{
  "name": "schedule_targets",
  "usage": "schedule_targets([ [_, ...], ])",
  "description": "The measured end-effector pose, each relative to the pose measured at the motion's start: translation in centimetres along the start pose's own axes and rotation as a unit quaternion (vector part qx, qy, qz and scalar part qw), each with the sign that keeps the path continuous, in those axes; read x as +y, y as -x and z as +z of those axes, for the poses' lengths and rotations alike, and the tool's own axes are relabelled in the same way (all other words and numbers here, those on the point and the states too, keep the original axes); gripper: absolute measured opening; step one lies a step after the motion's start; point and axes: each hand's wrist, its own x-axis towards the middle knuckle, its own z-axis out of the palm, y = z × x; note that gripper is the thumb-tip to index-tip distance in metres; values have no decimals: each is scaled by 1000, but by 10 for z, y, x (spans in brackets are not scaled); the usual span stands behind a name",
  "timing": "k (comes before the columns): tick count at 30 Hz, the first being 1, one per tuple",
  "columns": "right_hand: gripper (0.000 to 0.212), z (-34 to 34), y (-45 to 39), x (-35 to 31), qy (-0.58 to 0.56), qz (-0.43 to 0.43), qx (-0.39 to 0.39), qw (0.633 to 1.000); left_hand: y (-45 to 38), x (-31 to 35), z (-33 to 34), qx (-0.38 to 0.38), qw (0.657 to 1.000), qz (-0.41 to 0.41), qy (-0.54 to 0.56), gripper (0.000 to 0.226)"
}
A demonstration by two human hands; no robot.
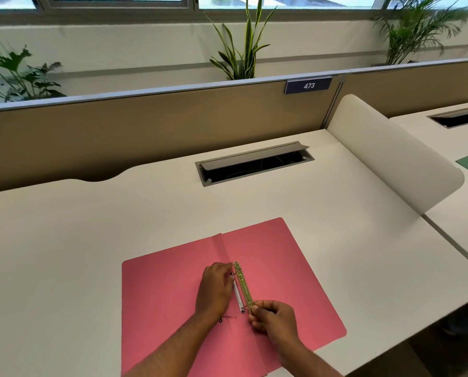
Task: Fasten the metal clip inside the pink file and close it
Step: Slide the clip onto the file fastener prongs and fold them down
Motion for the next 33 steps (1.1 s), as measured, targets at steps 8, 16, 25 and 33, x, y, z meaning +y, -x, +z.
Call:
schedule_targets([
  [8, 5, 7, 2, 4, 43, -22, 17, 999, 35, -13, 3, 11, 999, 20, 25, 19],
  [16, 9, 18, 6, 12, 100, -60, 37, 992, 35, -19, 7, -29, 994, 81, -64, 31],
  [25, 9, 13, 1, 13, 164, -91, 6, 982, 32, -23, 7, -35, 988, 114, -101, 32],
  [33, 17, 4, -1, 16, 183, -134, -5, 974, 33, -23, 5, -42, 983, 128, -121, 23],
])
